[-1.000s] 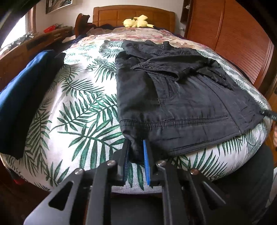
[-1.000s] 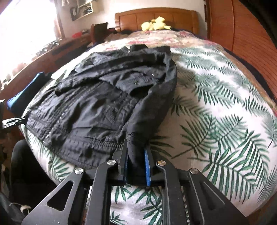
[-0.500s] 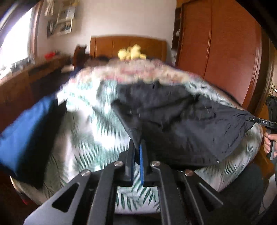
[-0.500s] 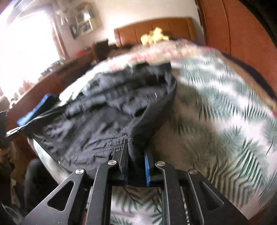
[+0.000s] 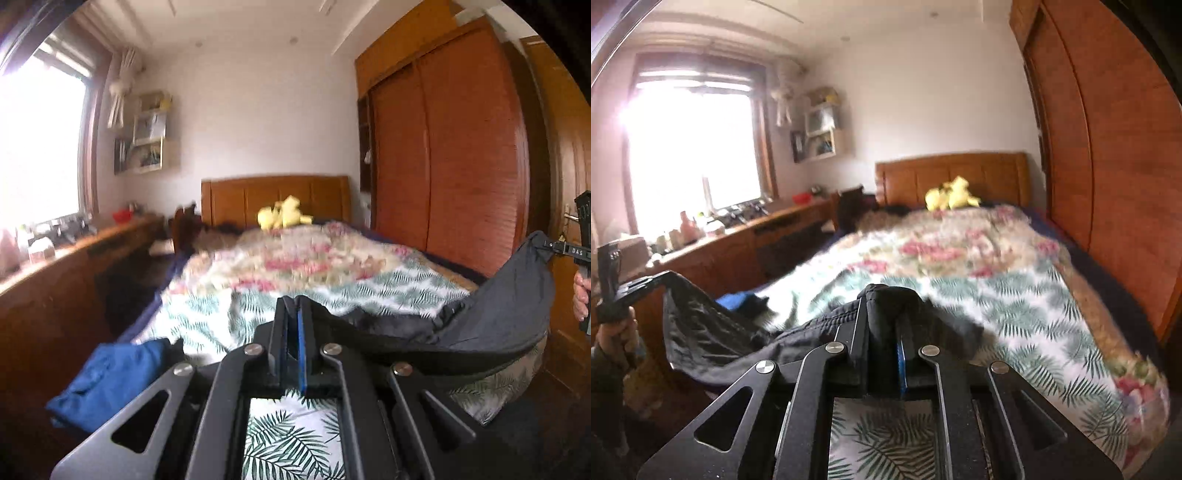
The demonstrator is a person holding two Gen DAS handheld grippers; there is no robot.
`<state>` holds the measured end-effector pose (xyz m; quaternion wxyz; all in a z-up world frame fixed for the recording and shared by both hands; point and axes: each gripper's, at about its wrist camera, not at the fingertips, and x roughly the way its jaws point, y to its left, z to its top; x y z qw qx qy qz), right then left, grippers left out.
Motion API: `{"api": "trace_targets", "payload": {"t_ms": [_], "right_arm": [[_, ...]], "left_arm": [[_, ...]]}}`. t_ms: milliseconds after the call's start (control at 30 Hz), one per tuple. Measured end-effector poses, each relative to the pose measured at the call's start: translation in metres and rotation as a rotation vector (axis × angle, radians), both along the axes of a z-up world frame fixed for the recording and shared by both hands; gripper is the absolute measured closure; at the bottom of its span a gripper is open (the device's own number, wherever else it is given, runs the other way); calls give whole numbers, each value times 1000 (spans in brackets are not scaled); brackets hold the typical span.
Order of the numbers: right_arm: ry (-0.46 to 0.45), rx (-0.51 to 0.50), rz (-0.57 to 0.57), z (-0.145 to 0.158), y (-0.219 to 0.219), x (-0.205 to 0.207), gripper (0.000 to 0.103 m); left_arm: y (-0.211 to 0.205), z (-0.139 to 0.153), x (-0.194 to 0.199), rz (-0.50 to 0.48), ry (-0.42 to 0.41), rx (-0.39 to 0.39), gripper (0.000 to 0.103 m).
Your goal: Fold large clothes
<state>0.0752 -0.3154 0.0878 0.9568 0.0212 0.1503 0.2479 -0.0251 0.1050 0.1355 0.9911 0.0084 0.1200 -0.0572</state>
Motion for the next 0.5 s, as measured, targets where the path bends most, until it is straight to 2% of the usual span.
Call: {"api": "trace_targets", "payload": {"t_ms": [100, 200, 333, 500], "right_arm": [[-52, 20, 14, 19, -13, -33, 95], [-65, 36, 20, 19, -26, -55, 95], [7, -41, -5, -13, -23, -46, 95], [155, -103, -23, -82, -15, 0, 94]], "left_arm": [[0, 10, -25, -22, -31, 0, 102], [1, 2, -22, -42, 1, -3, 102], [-4, -35, 19, -30, 102, 1, 102], [-9, -89, 79, -9, 215, 6, 102]]}}
